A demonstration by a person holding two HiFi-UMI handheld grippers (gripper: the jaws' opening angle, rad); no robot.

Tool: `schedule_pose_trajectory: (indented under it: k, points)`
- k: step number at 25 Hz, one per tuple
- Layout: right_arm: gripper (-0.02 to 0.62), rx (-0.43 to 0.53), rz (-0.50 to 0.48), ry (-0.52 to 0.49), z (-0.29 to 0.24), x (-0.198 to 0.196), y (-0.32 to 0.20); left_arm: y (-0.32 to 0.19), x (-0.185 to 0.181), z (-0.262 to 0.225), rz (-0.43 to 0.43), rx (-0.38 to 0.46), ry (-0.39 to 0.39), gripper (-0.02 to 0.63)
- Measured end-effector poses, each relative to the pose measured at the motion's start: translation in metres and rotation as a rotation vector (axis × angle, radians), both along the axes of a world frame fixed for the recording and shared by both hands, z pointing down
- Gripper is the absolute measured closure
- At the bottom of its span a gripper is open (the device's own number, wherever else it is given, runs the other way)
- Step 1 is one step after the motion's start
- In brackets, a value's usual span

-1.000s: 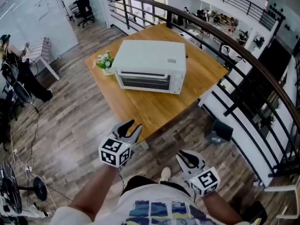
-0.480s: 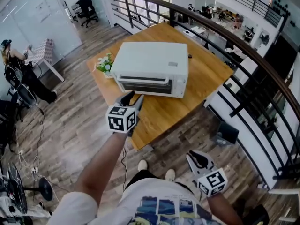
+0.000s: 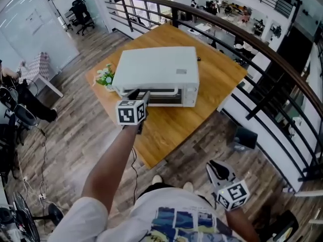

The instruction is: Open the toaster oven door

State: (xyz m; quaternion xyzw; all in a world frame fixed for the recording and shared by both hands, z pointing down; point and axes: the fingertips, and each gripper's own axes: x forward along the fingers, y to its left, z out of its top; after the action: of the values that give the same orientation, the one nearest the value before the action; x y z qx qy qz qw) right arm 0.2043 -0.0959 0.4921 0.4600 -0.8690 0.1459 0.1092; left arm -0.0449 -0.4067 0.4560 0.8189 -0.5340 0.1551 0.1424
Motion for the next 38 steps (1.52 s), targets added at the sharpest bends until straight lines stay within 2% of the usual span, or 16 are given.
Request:
schedule_pose_trajectory:
  k: [11, 20, 31, 38]
  points:
    - [0.546, -0.004, 0.064, -0.02, 0.002, 0.004, -0.023, -0.031, -0.002, 0.028, -0.001, -0.093, -0.009, 0.436]
    - [0.548, -0.005, 0.055, -0.032, 0.006, 0.001, -0.028, -0.034, -0.001, 0.031, 0.002, -0.122, 0.008, 0.433]
    - [0.549, -0.022, 0.041, -0.033, 0.007, -0.001, -0.018, -0.029, -0.001, 0.031, -0.027, -0.071, 0.011, 0.433]
    - [0.549, -0.023, 0.049, -0.022, 0.0, -0.001, -0.007, -0.019, -0.004, 0.031, -0.034, -0.07, 0.009, 0.433]
